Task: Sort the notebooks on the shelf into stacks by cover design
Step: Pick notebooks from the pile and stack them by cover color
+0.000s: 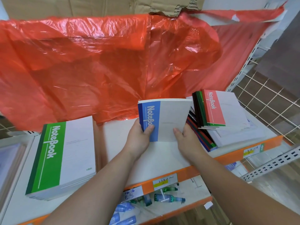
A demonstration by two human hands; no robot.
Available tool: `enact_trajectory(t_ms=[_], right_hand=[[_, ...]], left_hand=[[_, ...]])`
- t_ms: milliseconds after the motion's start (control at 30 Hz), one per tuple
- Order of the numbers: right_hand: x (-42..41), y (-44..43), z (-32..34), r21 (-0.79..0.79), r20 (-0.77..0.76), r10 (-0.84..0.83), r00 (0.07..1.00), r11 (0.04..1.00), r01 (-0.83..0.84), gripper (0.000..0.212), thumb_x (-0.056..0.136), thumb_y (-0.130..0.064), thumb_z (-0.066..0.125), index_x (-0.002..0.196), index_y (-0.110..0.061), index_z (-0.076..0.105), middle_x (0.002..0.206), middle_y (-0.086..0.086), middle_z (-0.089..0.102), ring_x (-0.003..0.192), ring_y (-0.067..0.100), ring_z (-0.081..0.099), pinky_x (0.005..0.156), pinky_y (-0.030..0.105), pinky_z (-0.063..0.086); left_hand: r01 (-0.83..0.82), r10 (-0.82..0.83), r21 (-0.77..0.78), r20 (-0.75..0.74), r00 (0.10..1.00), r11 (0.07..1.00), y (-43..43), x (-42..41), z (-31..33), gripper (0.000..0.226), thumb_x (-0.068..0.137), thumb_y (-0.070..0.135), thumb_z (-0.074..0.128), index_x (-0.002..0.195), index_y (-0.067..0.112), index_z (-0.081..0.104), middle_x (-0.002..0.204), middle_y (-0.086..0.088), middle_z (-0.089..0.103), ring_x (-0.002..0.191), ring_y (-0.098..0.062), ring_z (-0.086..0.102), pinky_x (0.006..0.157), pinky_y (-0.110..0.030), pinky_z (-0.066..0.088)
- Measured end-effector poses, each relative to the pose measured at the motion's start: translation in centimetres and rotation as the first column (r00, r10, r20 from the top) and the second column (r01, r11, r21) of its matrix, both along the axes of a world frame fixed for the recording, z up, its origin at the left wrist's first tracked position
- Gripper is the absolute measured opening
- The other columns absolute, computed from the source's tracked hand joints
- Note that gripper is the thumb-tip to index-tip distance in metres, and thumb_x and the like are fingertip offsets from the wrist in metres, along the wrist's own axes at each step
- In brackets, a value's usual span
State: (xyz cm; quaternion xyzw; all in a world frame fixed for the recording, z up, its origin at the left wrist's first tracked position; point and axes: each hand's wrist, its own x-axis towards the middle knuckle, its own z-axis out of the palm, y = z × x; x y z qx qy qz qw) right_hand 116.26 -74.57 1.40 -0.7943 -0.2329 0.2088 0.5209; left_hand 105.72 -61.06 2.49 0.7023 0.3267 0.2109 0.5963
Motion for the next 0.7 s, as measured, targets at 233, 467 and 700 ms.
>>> enact_trajectory(t_ms=[233, 467, 700], right_hand=[[-0.7, 0.7, 3.2, 0.104, 0.133, 0.023, 0.991, 0.994, -0.037, 0.026, 0.102, -0.020, 0.046, 0.127, -0.022, 0.051, 0.114, -0.012, 0.059, 0.105, 0.003, 0.054, 0.072, 0.001, 0.038], [-5.3, 5.2, 6.9, 0.283, 0.110, 0.209, 0.972, 0.931, -0.232, 0.016, 0.101, -0.011, 0.045, 0.114, -0.020, 0.049, 0.105, -0.018, 0.060, 0.093, -0.016, 0.055, 0.072, -0.001, 0.040], [-12.3, 9.8, 6.6, 0.163, 0.012, 0.397, 0.918, 0.905, -0.394, 0.022, 0.101, -0.021, 0.045, 0.123, -0.022, 0.044, 0.109, -0.009, 0.060, 0.093, 0.005, 0.058, 0.066, 0.016, 0.043]], left_hand=[[-0.101, 0.098, 0.081, 0.034, 0.995, 0.992, 0.1, -1.0, 3.2, 0.024, 0.097, 0.022, 0.059, 0.121, 0.023, 0.055, 0.115, 0.011, 0.067, 0.105, -0.010, 0.064, 0.093, -0.036, 0.052], [-0.401, 0.379, 0.283, 0.131, 0.916, 0.871, 1.1, -7.9, 7.5, 0.022, 0.094, 0.026, 0.062, 0.108, 0.020, 0.046, 0.095, 0.015, 0.059, 0.084, 0.000, 0.058, 0.067, -0.013, 0.043], [-0.475, 0.522, 0.305, -0.094, 0.848, 0.826, 4.1, -16.9, 7.5, 0.027, 0.094, 0.030, 0.062, 0.111, 0.016, 0.047, 0.110, 0.003, 0.064, 0.101, -0.020, 0.063, 0.087, -0.039, 0.051]])
